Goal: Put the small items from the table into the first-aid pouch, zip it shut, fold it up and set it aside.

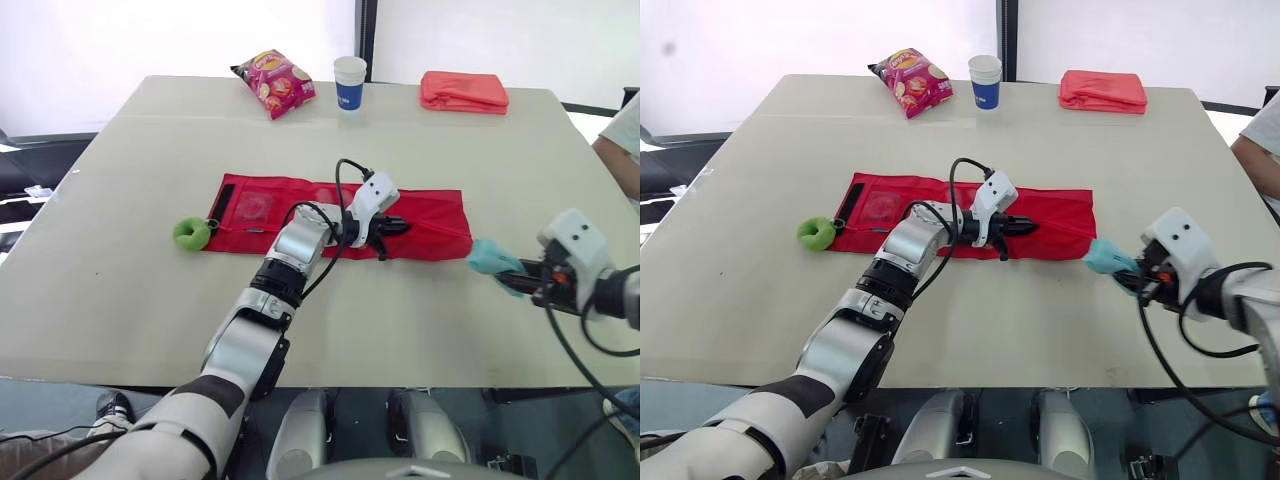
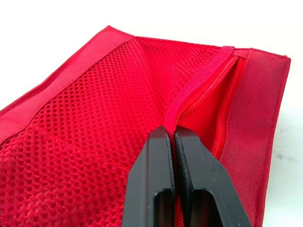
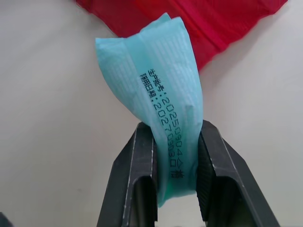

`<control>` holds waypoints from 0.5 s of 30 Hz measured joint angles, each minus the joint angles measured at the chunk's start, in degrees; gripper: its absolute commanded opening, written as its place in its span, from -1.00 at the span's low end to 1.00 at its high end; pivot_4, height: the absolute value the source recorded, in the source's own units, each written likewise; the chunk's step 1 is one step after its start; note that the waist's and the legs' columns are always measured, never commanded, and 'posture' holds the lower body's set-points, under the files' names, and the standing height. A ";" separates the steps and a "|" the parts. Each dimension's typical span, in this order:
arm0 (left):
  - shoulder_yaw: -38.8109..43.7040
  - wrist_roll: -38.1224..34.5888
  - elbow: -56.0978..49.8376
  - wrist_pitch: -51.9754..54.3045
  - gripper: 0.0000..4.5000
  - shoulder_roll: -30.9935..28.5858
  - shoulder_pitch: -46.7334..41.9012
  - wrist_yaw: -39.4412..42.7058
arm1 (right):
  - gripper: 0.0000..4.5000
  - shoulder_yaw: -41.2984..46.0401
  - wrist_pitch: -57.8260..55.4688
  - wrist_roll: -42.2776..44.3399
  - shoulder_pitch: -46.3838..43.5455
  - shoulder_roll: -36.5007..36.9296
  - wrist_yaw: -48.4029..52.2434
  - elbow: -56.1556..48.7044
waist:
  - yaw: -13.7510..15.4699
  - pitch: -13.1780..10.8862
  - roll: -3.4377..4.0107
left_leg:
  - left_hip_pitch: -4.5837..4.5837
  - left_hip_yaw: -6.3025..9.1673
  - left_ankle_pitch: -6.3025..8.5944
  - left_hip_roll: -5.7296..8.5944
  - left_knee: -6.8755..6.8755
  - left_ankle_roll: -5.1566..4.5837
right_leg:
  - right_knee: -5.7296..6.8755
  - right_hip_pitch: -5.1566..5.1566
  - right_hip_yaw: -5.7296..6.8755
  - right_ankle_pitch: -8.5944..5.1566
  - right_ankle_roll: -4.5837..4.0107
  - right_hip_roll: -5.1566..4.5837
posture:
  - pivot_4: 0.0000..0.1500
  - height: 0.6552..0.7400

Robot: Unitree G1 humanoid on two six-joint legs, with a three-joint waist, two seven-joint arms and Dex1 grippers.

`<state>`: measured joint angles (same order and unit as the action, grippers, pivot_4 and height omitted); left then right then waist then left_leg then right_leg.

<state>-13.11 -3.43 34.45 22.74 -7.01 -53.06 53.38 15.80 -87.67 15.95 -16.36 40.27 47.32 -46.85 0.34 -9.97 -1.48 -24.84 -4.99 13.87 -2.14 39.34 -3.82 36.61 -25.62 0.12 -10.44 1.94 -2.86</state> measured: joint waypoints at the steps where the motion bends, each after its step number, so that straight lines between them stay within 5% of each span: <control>1: -0.34 0.00 -0.04 0.10 -1.00 0.57 -0.03 -0.03 | -0.60 -2.07 -2.68 -0.54 -2.02 -3.51 -4.33 0.09 | -0.01 0.01 0.00 | 0.01 0.01 0.00 0.01 -0.01 0.00 | 0.03 0.00 -0.01 0.01 -0.03 -0.01 | 1.00 1.00; 6: -1.22 0.01 -0.22 0.61 -1.00 2.53 -0.12 -0.67 | -0.60 -9.14 -4.46 -5.18 -5.01 -16.14 -20.88 5.50 | 0.35 0.00 0.02 | -0.11 0.00 0.00 0.05 -0.03 -0.01 | 0.03 -0.07 -0.03 0.11 0.12 -0.02 | 1.00 1.00; 15: -2.08 0.02 -3.00 2.10 -1.00 2.93 0.28 -2.03 | -0.60 -14.85 -4.46 -6.68 -5.95 -22.30 -32.83 8.11 | 0.24 0.01 0.04 | -0.10 0.02 -0.01 0.06 -0.04 -0.01 | 0.02 -0.06 -0.03 0.13 0.16 0.00 | 1.00 1.00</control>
<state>-15.19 -3.41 31.46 24.84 -4.08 -52.78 51.35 0.95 -92.13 9.26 -22.32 17.97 14.49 -38.74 0.58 -9.95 -1.44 -24.94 -4.97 13.86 -2.08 39.31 -3.83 36.63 -25.68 0.10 -10.31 2.10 -2.86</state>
